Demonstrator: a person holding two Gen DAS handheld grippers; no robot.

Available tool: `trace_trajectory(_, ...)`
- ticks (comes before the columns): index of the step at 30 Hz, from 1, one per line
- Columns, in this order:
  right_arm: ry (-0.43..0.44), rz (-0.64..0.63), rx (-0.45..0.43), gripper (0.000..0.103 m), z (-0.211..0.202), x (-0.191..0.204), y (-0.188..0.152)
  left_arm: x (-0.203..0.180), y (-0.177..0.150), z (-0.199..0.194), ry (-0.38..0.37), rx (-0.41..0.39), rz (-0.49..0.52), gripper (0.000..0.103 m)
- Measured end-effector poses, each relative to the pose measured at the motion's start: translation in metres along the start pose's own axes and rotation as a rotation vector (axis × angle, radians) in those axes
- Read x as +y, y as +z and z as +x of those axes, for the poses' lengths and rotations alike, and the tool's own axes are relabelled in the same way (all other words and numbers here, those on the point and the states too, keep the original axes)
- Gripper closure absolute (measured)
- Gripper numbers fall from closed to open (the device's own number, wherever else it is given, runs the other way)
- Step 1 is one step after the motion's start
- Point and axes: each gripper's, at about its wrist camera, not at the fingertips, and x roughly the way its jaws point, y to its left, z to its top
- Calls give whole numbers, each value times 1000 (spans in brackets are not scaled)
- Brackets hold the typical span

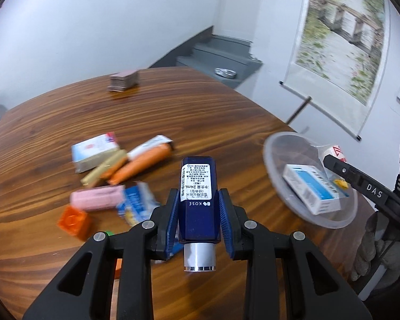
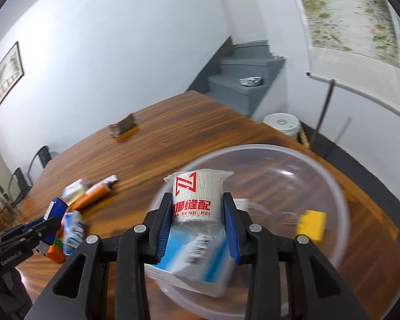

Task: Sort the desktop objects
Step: 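Release the bandage roll in the bowl while left lowers the navy bottle in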

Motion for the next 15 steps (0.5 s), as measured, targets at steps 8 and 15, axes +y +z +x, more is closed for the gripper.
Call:
trace_trajectory(8,-52,67,15,63,0,-39,-3,-43,11,8,-63,9,56,71)
trace_trajectory(15,-62,82,20,62,-3,-53,-6,-69,27,21,-115,10,81,71)
